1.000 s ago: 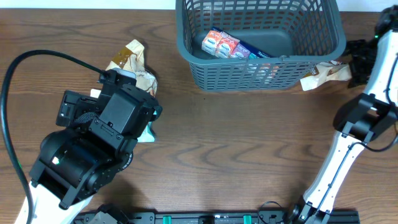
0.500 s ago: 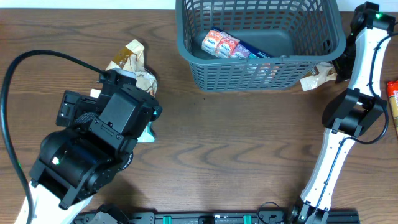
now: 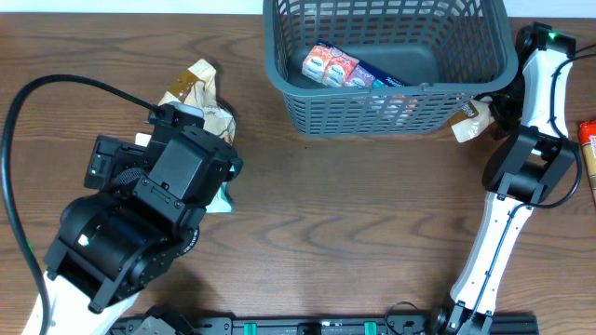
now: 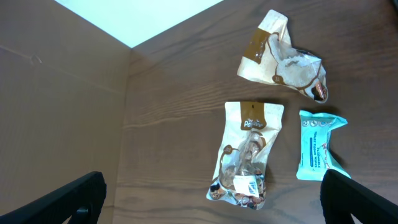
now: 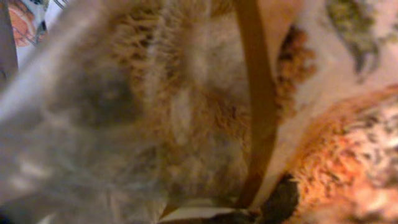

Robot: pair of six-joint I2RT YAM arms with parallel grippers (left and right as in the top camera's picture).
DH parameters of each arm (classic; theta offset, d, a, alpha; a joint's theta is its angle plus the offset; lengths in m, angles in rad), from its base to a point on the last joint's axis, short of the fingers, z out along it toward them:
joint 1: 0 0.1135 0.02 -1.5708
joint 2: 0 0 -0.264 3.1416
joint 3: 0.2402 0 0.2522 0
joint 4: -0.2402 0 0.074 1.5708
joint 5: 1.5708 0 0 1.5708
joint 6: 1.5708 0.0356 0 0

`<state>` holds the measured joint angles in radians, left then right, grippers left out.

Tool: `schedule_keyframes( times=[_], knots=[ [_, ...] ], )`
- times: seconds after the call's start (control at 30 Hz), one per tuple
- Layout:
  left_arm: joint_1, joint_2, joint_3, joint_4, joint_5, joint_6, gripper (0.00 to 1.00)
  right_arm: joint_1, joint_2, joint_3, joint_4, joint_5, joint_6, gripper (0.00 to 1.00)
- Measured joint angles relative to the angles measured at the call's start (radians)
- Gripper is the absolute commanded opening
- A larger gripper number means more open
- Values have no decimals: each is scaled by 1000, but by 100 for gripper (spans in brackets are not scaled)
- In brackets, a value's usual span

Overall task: Pack container
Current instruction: 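Grasp the dried-mushroom bag with the right gripper, then lift the mushroom bag into the basket and release it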

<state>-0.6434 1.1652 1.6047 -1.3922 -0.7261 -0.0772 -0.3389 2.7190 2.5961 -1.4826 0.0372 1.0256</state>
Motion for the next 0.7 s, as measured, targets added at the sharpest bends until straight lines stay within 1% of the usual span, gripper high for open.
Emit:
schedule_keyframes(
  times=[0.03, 0.1, 0.4, 0.53, 0.7],
  knots=[
    [0, 0, 0, 0, 0, 0, 99, 0, 0, 0, 1, 0, -2, 70],
    [0, 0, 0, 0, 0, 0, 99, 0, 0, 0, 3, 0, -10, 1],
    [0, 0, 0, 0, 0, 0, 99, -37, -1, 4, -19, -30, -19, 1],
    [0, 0, 0, 0, 0, 0, 99, -99, -1, 36, -48, -30, -43, 1],
    [0, 0, 0, 0, 0, 0, 99, -206, -46, 142, -63, -59, -82, 1]
  ],
)
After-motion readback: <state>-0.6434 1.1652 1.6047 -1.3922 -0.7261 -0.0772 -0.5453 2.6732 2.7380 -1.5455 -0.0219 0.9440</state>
